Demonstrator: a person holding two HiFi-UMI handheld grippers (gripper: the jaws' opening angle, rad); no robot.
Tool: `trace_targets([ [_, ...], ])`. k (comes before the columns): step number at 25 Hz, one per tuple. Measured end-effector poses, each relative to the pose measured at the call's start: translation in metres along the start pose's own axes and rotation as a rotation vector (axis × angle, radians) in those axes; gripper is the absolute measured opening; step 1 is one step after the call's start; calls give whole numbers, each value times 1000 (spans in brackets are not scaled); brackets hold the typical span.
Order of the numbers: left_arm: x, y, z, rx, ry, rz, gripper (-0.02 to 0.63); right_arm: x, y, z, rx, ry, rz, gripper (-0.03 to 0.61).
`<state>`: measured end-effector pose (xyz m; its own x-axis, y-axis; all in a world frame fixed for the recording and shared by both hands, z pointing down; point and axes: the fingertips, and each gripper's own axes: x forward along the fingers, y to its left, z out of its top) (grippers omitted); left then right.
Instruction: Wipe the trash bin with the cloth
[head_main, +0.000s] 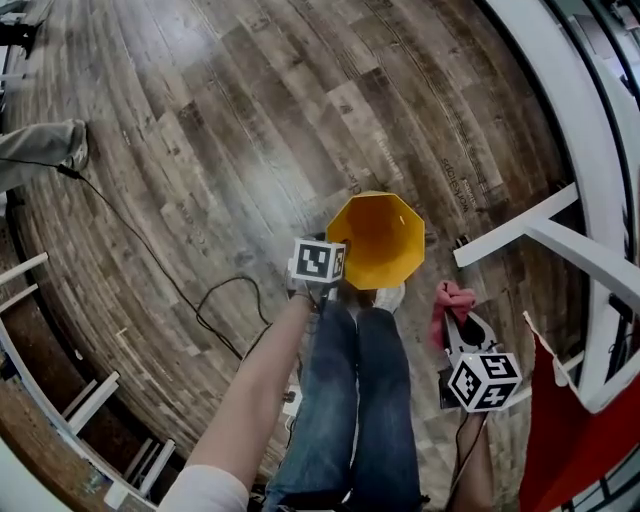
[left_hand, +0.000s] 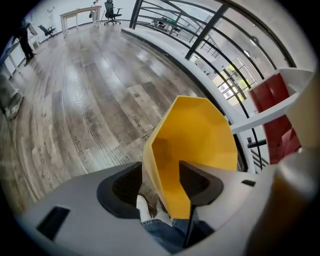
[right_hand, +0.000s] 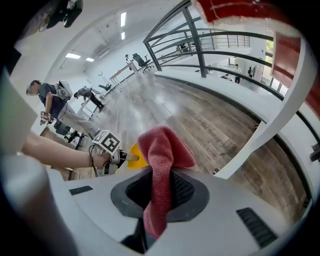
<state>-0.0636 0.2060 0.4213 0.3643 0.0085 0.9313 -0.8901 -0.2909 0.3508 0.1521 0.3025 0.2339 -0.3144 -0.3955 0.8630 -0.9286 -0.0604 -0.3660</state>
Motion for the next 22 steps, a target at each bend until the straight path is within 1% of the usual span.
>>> trace_targets([
  [4, 13, -3, -2, 14, 23, 14, 232, 15, -7, 2, 2, 0, 10, 51],
  [7, 20, -1, 0, 28, 19, 46, 227, 24, -11, 6, -5, -8, 16, 51],
  [8, 21, 3, 1, 27, 14, 71, 209, 26, -11, 8, -6, -13, 18, 51],
  [9, 23, 8, 1, 26, 10, 104, 168, 29, -12, 9, -7, -17, 19, 51],
  [10, 25, 14, 0, 24, 7, 138, 92, 32, -12, 10, -8, -18, 21, 51],
  [11, 26, 19, -2, 19, 2, 162, 43, 34, -13, 10, -9, -18, 22, 51],
  [13, 23, 24, 2, -14, -32, 177, 37, 37, -14, 10, -14, -11, 25, 51],
  [14, 20, 26, 5, -49, -56, 169, 32, 38, -15, 9, -16, -7, 25, 51],
  [16, 18, 24, 10, -144, -92, 122, 20, 40, -16, 7, -18, -2, 24, 51],
  [17, 17, 23, 11, -170, -97, 103, 20, 40, -16, 7, -17, -1, 24, 51],
  [19, 16, 19, 13, -164, -97, 78, 20, 40, -17, 7, -14, 2, 26, 51],
  [22, 9, 16, 19, -113, -105, 63, 20, 39, -17, 10, -15, 2, 26, 51],
])
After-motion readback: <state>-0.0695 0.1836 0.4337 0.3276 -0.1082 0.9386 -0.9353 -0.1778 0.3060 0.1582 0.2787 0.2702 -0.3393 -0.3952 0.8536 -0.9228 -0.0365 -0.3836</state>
